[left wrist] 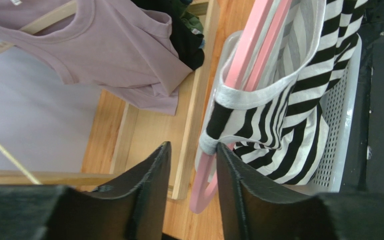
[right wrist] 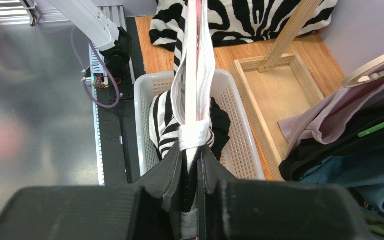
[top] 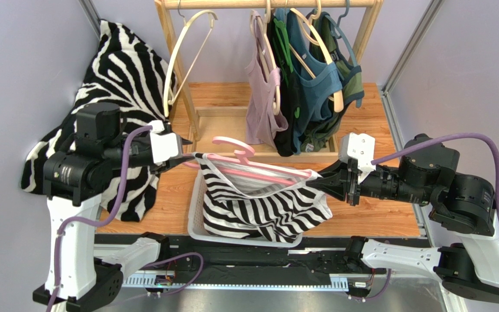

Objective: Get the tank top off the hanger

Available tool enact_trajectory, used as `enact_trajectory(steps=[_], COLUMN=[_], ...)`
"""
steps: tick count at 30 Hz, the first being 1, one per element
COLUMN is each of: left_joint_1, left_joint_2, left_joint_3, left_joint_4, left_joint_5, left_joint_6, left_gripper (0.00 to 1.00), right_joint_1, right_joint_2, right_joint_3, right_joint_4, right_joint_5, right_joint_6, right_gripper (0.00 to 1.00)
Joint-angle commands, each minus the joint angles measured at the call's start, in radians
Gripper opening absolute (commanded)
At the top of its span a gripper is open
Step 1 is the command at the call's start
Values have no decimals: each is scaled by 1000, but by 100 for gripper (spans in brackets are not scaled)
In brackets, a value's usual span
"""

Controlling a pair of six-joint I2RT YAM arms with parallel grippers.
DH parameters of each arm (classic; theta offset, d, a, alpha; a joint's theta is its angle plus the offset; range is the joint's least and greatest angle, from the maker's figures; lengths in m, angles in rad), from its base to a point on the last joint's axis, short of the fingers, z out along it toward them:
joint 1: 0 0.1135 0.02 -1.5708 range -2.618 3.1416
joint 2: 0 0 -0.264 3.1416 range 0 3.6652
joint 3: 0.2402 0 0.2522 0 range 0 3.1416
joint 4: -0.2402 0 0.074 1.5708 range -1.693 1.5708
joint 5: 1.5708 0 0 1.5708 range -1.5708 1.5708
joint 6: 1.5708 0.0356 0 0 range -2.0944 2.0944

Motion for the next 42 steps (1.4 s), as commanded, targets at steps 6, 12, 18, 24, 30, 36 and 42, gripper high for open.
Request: enact_trajectory(steps=[6, 12, 18, 24, 30, 36, 42], left_joint_1=[-94, -112, -126, -152, -184, -200, -203], left_joint_2=[-15, -31, -17, 11, 29, 41, 40], left_joint_3=[-31, -62, -42, -13, 3, 30, 46], left_joint_4=[-323, -323, -323, -323, -323, -321, -321], left_joint_5=[-27, -37, -21, 22, 30, 55, 88], left_joint_6=[22, 16, 8, -19, -41, -62, -69], left_gripper=[43, 41, 36, 36, 36, 37, 37], right_joint_1=[3, 3, 4, 3, 3, 4, 3], right_joint_2=[8, 13, 25, 41, 54, 81, 99], right_joint_3=[65, 74, 73, 56, 30, 2, -24], right_joint_4=[58, 59, 68, 93, 128, 177, 255], right_joint_5=[-12, -14, -27, -49, -69, -84, -101], right_joint_6=[-26, -32, -32, -25, -23, -20, -17], right_gripper=[0, 0, 0, 0, 0, 0, 0])
